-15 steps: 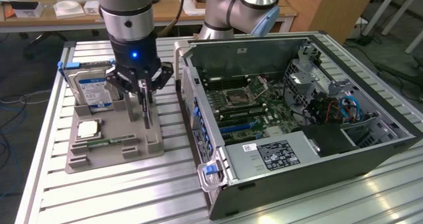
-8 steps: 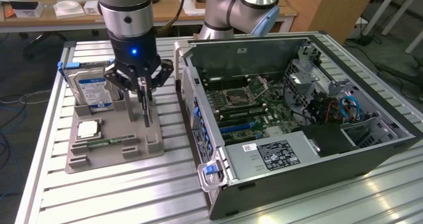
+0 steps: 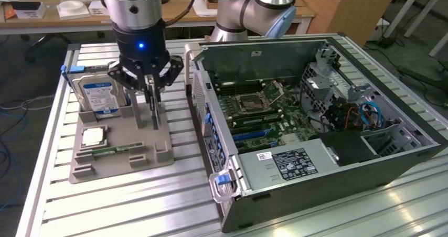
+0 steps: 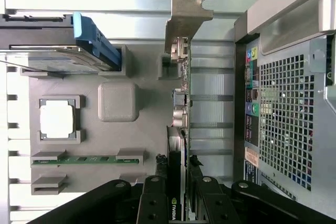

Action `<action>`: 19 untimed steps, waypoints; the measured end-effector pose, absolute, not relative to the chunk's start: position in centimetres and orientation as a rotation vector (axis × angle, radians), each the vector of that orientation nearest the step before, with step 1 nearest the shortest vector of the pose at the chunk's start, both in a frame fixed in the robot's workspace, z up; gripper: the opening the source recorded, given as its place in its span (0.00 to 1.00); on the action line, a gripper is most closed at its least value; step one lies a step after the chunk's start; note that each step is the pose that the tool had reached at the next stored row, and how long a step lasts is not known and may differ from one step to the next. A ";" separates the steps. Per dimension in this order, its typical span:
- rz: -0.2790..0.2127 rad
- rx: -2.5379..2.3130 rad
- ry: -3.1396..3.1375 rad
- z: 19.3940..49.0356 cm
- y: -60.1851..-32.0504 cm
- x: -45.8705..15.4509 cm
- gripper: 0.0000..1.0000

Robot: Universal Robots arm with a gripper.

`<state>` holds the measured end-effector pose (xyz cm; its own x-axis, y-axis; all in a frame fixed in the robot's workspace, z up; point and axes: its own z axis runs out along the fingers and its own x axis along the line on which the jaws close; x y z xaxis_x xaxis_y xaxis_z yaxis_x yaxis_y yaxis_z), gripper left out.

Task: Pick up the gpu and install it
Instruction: 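Pick up the gpu and move the gpu toward the slot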

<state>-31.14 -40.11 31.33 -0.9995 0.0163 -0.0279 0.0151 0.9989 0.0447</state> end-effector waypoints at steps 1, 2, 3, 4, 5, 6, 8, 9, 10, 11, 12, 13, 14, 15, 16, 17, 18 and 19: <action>0.069 0.023 3.113 31.7 -40.1 -31.1 0.26; 0.069 0.022 3.113 32.0 -40.1 -31.1 0.26; 0.069 0.021 3.113 32.4 -40.1 -31.1 0.26; 0.069 0.020 3.112 32.9 -40.1 -31.1 0.26; 0.069 0.020 3.112 33.3 -40.1 -31.1 0.26; 0.069 0.019 3.113 33.8 -40.1 -31.1 0.26; 0.070 0.018 3.113 34.7 -40.1 -31.1 0.26; 0.070 0.018 3.113 35.1 -40.1 -31.1 0.26; 0.070 0.017 3.113 35.6 -40.1 -31.1 0.26; 0.070 0.017 3.112 36.0 -40.1 -31.1 0.26; 0.070 0.017 3.112 36.5 -40.1 -31.1 0.26; 0.070 0.017 3.113 36.9 -40.1 -31.1 0.26; 0.070 0.017 3.113 37.4 -40.1 -31.1 0.26; 0.070 0.017 3.112 37.8 -40.1 -31.1 0.26; 0.070 0.017 3.113 38.3 -40.1 -31.1 0.26; 0.070 0.017 3.113 38.8 -40.1 -31.1 0.26; 0.070 0.017 3.113 39.2 -40.1 -31.1 0.26; 0.064 0.017 3.113 39.6 -40.1 -31.1 0.26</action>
<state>-31.13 -40.10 39.57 -0.9995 0.0112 -0.0279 0.0101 0.9991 0.0415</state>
